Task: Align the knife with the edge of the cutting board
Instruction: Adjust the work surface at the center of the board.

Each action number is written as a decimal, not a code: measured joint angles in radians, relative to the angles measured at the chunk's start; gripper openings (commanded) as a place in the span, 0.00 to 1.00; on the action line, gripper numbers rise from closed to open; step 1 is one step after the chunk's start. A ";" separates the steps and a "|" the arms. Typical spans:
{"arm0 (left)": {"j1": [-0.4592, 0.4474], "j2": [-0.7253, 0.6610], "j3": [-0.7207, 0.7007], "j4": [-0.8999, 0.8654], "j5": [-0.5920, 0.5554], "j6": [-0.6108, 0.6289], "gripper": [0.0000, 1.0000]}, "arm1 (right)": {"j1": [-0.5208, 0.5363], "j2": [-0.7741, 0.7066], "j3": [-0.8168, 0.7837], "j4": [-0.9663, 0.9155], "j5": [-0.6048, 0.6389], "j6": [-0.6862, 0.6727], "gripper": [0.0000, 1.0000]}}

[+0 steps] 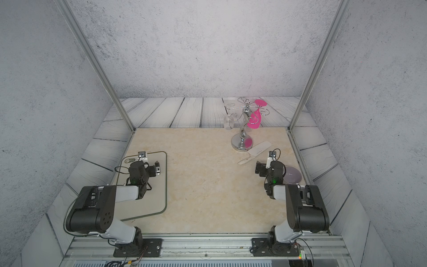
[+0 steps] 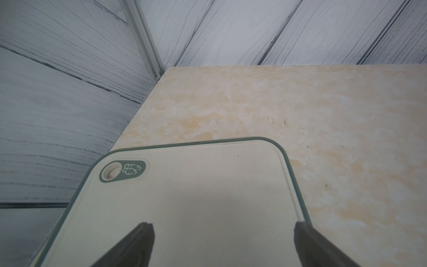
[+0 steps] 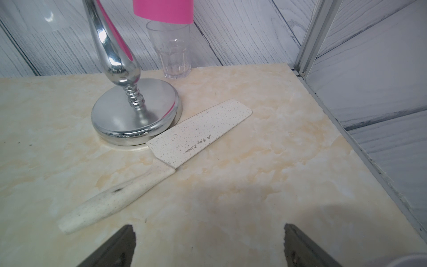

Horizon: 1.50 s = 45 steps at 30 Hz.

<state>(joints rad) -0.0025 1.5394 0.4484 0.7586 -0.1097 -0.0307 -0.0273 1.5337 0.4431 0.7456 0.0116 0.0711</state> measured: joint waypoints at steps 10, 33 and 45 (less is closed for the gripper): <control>0.000 -0.085 0.425 -0.536 -0.062 -0.088 1.00 | 0.001 -0.126 0.203 -0.375 0.053 0.052 0.99; 0.053 -0.122 0.595 -1.127 -0.225 -0.539 1.00 | 0.053 -0.224 0.447 -0.851 -0.064 0.480 0.99; -0.050 -0.182 0.430 -1.403 -0.149 -0.686 1.00 | 0.317 -0.290 0.426 -0.940 -0.052 0.463 0.99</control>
<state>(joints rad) -0.0528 1.3571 0.8780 -0.6449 -0.2588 -0.7166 0.2901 1.2438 0.8696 -0.1944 -0.0406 0.5346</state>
